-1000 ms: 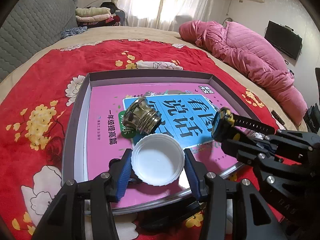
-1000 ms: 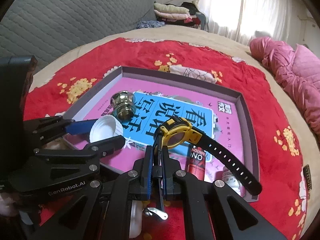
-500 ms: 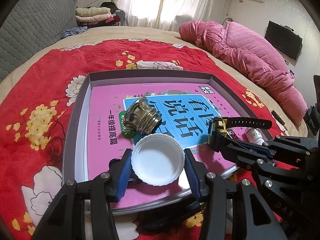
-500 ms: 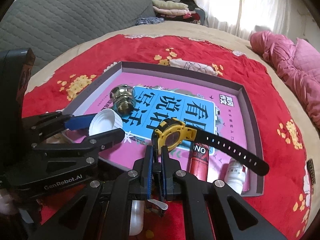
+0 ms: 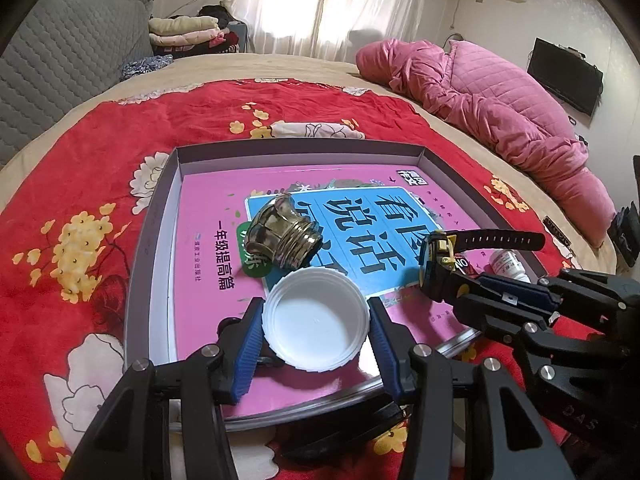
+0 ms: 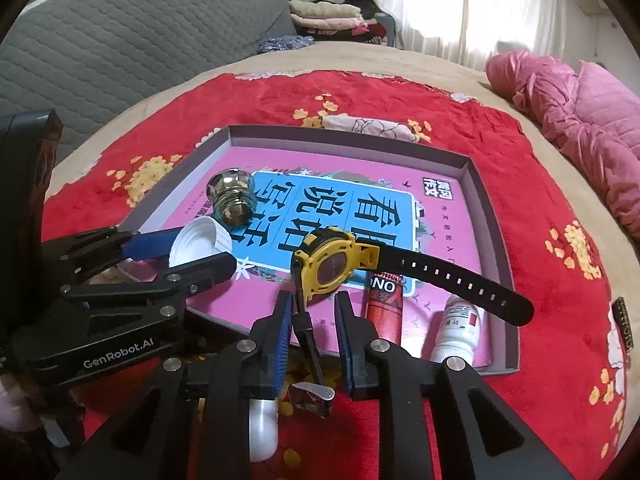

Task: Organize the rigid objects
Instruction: 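Lower the yellow watch into the box with the right gripper while the left holds the cap above, then open the right gripper to release the watch while the left lowers and releases the cap, then withdraw both grippers from the box toward the white earbuds case and black pen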

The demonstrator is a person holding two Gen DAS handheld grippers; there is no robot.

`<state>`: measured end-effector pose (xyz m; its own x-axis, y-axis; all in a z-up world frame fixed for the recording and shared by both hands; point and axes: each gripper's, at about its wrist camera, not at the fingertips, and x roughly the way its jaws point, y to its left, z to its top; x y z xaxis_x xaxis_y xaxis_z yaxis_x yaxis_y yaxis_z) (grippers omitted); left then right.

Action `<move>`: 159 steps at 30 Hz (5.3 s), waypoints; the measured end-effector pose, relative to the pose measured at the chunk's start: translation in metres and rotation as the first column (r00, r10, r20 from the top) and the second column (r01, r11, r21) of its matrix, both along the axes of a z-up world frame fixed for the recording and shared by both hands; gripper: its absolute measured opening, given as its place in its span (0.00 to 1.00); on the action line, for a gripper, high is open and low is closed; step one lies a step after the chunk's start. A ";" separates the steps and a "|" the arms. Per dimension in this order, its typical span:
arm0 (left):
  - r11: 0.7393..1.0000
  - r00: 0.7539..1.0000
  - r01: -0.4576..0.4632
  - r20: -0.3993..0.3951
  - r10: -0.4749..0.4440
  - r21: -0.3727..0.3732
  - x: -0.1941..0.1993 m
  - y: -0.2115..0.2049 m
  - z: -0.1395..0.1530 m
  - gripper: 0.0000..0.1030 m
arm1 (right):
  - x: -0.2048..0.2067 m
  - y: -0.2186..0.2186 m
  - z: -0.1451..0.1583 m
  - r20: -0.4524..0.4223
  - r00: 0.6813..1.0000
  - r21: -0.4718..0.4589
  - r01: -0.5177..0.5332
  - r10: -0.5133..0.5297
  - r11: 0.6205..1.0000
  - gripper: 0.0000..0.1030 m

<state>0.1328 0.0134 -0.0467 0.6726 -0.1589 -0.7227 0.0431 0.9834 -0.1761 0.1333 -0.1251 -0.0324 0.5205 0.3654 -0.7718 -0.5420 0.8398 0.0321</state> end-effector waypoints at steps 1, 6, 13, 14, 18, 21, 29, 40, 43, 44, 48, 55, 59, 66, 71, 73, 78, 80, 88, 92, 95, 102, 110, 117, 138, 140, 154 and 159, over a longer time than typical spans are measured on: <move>1.000 1.000 0.001 0.001 -0.001 0.003 0.000 0.000 0.000 0.49 | -0.001 0.000 0.000 0.006 1.000 -0.006 -0.003 0.003 1.000 0.22; 1.000 1.000 0.002 0.002 -0.002 0.008 -0.001 -0.001 0.000 0.49 | -0.001 -0.008 0.002 0.014 1.000 -0.013 0.012 -0.012 1.000 0.29; 1.000 1.000 0.002 0.002 -0.002 0.010 -0.001 -0.002 -0.001 0.49 | 0.001 -0.023 0.002 0.008 0.999 -0.009 0.053 -0.053 0.999 0.29; 1.000 1.000 0.002 0.002 -0.002 0.009 -0.001 -0.002 0.000 0.49 | 0.002 -0.023 0.002 0.007 0.998 -0.009 0.058 -0.058 0.998 0.29; 1.000 1.000 0.002 0.002 -0.002 0.010 -0.001 -0.002 -0.001 0.49 | 0.005 -0.028 0.001 -0.001 0.996 -0.013 0.089 -0.089 0.996 0.30; 1.000 1.000 0.003 0.002 -0.003 0.014 -0.001 -0.003 -0.001 0.49 | 0.009 -0.033 -0.001 -0.030 0.991 0.001 0.134 -0.134 0.991 0.31; 1.000 1.000 0.004 0.002 -0.004 0.017 -0.001 -0.003 0.000 0.49 | 0.007 -0.032 0.007 0.017 0.992 -0.047 0.123 -0.122 0.991 0.38; 1.000 1.000 0.004 0.002 -0.004 0.017 -0.002 -0.003 0.000 0.49 | 0.004 -0.043 0.008 0.067 0.986 -0.152 0.162 -0.153 0.975 0.42; 1.000 1.000 0.004 0.003 -0.004 0.017 -0.001 -0.003 0.000 0.49 | 0.008 -0.048 0.006 0.056 0.982 -0.151 0.184 -0.178 0.971 0.42; 1.000 1.000 0.004 0.003 -0.004 0.018 -0.001 -0.004 0.000 0.49 | 0.009 -0.049 0.006 0.056 0.981 -0.155 0.190 -0.183 0.970 0.42; 1.000 1.000 0.004 0.003 -0.004 0.017 -0.001 -0.004 0.000 0.49 | 0.007 -0.050 0.007 0.055 0.981 -0.151 0.194 -0.187 0.969 0.42; 1.000 1.000 0.005 0.002 -0.005 0.015 -0.002 -0.004 -0.001 0.49 | 0.000 -0.051 0.017 0.068 0.981 -0.136 0.188 -0.180 0.973 0.43; 1.000 1.000 0.006 0.002 -0.006 0.016 -0.001 -0.004 0.000 0.49 | -0.004 -0.053 0.018 0.064 0.981 -0.132 0.189 -0.182 0.973 0.43; 1.000 1.000 0.004 0.001 -0.004 0.020 -0.001 -0.007 0.001 0.49 | -0.004 -0.056 0.019 0.053 0.979 -0.122 0.203 -0.197 0.972 0.43; 1.000 1.000 0.003 0.001 -0.003 0.023 -0.001 -0.006 0.001 0.49 | -0.006 -0.057 0.021 0.052 0.979 -0.115 0.203 -0.198 0.972 0.43; 1.000 1.000 0.003 -0.001 -0.003 0.026 -0.001 -0.006 0.001 0.49 | -0.007 -0.057 0.021 0.052 0.979 -0.113 0.201 -0.196 0.973 0.43; 0.999 1.000 0.002 0.005 -0.003 0.033 -0.002 -0.005 0.004 0.49 | -0.009 -0.057 0.023 0.048 0.979 -0.101 0.200 -0.196 0.975 0.48; 0.999 1.000 0.001 0.019 -0.002 0.035 -0.004 -0.005 0.008 0.49 | -0.010 -0.056 0.023 0.049 0.980 -0.097 0.197 -0.193 0.976 0.53; 0.999 0.999 -0.005 0.054 0.002 0.046 -0.011 -0.005 0.018 0.50 | -0.017 -0.054 0.029 0.057 0.983 -0.092 0.181 -0.177 0.979 0.58; 0.998 0.998 0.005 0.065 -0.009 0.061 -0.017 -0.006 0.020 0.52 | -0.021 -0.055 0.033 0.064 0.983 -0.090 0.179 -0.174 0.980 0.60; 0.997 0.997 0.006 0.070 -0.011 0.072 -0.021 -0.008 0.022 0.52 | -0.024 -0.058 0.037 0.073 0.982 -0.084 0.183 -0.177 0.980 0.61; 0.998 0.997 -0.012 0.078 0.007 0.069 -0.031 -0.003 0.026 0.52 | -0.028 -0.064 0.043 0.084 0.978 -0.068 0.195 -0.189 0.979 0.68; 0.995 0.994 -0.083 0.077 0.078 0.064 -0.037 0.016 0.030 0.53 | -0.030 -0.069 0.046 0.079 0.978 -0.051 0.199 -0.195 0.979 0.70; 0.987 0.986 -0.146 0.084 0.141 0.064 -0.045 0.031 0.037 0.61 | -0.031 -0.074 0.048 0.073 0.977 -0.030 0.204 -0.202 0.978 0.71; 0.986 0.991 -0.126 0.067 0.119 0.107 -0.069 0.012 0.046 0.67 | -0.040 -0.083 0.059 0.068 0.976 0.050 0.201 -0.205 0.978 0.73; 0.985 0.990 -0.132 0.063 0.125 0.107 -0.071 0.011 0.047 0.67 | -0.041 -0.086 0.060 0.060 0.976 0.076 0.206 -0.211 0.976 0.73; 0.986 0.994 -0.111 0.008 0.111 0.123 -0.087 0.002 0.050 0.67 | -0.056 -0.085 0.070 0.072 0.979 0.120 0.184 -0.193 0.976 0.73; 0.987 0.995 -0.095 -0.004 0.096 0.131 -0.095 0.000 0.049 0.67 | -0.064 -0.084 0.073 0.074 0.981 0.127 0.172 -0.182 0.977 0.73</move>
